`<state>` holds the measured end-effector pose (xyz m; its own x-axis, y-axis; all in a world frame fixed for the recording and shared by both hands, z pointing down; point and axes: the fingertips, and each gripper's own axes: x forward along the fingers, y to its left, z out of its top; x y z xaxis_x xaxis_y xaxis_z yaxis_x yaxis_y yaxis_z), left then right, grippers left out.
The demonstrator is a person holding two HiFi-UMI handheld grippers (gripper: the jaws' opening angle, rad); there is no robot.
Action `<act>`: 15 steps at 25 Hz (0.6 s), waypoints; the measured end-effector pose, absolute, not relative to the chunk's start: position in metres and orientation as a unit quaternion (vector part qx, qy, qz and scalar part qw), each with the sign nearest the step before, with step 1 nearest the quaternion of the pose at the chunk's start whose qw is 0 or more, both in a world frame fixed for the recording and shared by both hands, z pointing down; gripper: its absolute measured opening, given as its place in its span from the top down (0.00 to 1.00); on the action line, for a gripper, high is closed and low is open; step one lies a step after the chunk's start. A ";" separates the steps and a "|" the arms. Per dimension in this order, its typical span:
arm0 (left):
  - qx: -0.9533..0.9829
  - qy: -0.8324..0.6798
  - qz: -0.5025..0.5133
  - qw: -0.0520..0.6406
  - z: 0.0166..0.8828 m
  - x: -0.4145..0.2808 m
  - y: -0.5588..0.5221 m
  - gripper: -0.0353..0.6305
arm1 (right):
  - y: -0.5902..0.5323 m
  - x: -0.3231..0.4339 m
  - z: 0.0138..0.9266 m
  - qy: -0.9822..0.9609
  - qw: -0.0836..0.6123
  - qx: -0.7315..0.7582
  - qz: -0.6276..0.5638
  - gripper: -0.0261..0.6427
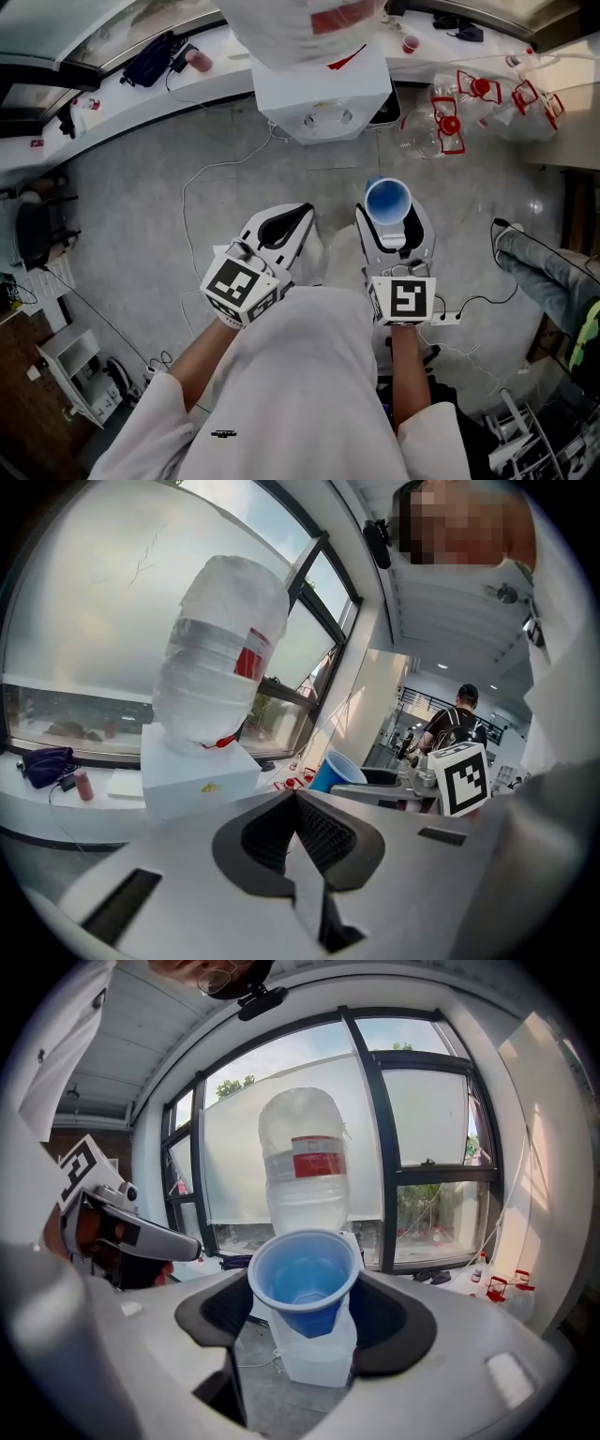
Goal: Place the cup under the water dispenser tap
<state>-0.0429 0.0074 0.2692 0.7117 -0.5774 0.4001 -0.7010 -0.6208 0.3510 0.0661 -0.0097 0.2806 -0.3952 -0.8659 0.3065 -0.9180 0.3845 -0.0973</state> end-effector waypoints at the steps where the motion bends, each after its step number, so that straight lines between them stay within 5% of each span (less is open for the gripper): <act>1: 0.891 -0.359 0.127 0.248 0.273 -0.042 0.007 0.95 | -0.011 0.066 0.285 -0.826 0.106 0.539 0.126 0.47; 15: 0.880 -0.364 0.161 0.260 0.338 -0.035 -0.003 0.95 | -0.032 0.058 0.357 -0.844 0.112 0.511 0.118 0.47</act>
